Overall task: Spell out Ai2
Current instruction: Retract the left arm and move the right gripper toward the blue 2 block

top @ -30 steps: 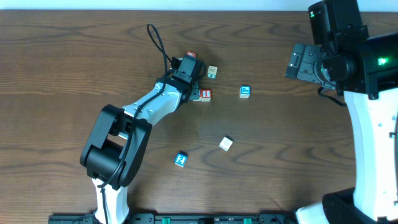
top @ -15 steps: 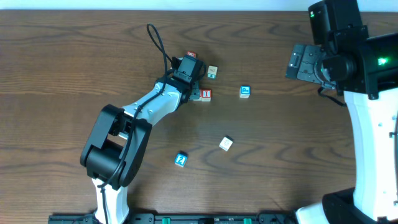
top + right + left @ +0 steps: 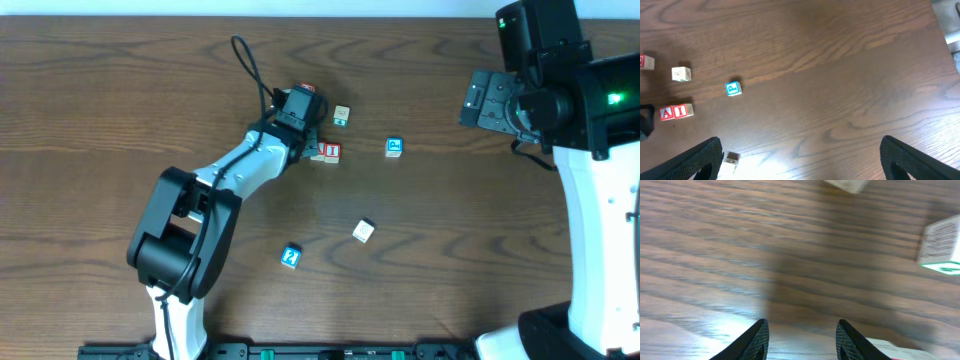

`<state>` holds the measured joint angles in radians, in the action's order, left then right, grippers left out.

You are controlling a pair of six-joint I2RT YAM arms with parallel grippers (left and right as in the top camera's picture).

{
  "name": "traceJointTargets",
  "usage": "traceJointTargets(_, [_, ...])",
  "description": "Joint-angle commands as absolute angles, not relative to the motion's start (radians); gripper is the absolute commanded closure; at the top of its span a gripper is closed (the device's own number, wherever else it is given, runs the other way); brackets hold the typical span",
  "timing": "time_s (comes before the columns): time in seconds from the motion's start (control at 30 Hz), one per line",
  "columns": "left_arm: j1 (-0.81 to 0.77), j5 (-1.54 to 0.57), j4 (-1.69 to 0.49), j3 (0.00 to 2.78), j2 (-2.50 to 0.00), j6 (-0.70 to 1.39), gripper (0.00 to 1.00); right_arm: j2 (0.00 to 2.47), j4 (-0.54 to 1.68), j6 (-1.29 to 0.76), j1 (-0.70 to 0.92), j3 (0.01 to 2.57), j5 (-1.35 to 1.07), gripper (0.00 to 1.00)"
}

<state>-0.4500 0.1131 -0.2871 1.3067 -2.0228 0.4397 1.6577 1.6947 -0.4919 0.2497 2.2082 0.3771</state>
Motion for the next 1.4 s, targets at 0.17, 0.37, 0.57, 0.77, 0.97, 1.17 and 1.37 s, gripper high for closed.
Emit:
traceJointTargets(0.17, [-0.348,0.147,-0.514,1.462,-1.785,0.324,0.56,1.647,1.698,-0.482,0.243,2.203,0.359,0.01])
traceJointTargets(0.37, [-0.347,0.18,-0.727,1.484,-1.497,0.208,0.53,1.581,1.697,-0.481,0.243,2.203,0.332,0.01])
traceJointTargets(0.57, [-0.347,0.183,-1.007,1.484,-1.249,0.162,0.03,1.529,1.698,-0.467,0.243,2.203,0.256,0.01])
traceJointTargets(0.77, [-0.347,0.183,-1.182,1.484,-1.089,0.156,0.05,1.516,1.698,-0.552,0.243,2.173,0.134,0.01])
traceJointTargets(0.97, [-0.347,0.183,-1.27,1.485,-0.985,0.196,0.05,1.522,1.698,-0.603,0.246,2.041,0.054,0.01])
traceJointTargets(1.17, [-0.347,0.178,-1.299,1.484,-0.979,0.206,0.05,1.561,1.697,-0.41,0.303,1.951,0.049,0.01])
traceJointTargets(1.37, [-0.347,0.157,-1.328,1.484,-0.994,0.214,0.05,1.562,1.698,-0.558,0.329,1.913,0.019,0.01])
